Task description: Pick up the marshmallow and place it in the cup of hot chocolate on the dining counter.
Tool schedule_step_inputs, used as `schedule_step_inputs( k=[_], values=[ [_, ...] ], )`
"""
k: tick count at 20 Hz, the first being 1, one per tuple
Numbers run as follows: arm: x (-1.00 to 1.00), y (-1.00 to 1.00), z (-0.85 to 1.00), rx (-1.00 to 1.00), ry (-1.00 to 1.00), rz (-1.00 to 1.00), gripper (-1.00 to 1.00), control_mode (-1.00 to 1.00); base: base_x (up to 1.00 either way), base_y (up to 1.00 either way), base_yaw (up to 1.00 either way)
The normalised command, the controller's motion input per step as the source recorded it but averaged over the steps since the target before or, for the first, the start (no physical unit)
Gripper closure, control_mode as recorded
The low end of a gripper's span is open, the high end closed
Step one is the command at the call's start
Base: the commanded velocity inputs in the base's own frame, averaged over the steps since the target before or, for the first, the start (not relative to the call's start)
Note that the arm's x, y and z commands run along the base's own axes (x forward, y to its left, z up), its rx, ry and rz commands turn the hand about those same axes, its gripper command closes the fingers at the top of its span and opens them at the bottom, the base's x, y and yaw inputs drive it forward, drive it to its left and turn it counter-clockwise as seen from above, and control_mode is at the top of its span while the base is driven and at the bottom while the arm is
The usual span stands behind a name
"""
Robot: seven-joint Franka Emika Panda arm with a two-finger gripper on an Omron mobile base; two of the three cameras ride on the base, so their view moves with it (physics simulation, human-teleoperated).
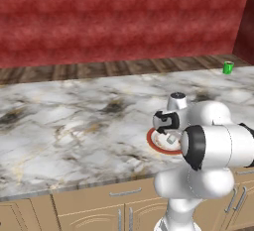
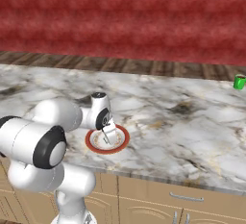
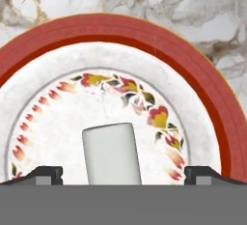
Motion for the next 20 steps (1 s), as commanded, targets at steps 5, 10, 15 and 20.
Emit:
schedule_step_inputs(
  k=[5, 10, 15, 20],
  values=[
    [0.15, 0.0, -0.2, 0.0, 0.0, 0.0, -1.0, -1.0, 0.0, 0.0, 0.0],
    [0.12, -0.03, -0.2, 0.02, 0.0, 0.0, -1.0, -1.0, 0.0, 0.0, 0.0],
    [0.0, -0.04, -0.16, 0.0, 0.0, 0.0, 1.0, -1.0, 0.0, 0.0, 0.0],
    [0.0, -0.02, -0.09, 0.0, 0.0, 0.0, 1.0, -1.0, 0.0, 0.0, 0.0]
  ],
)
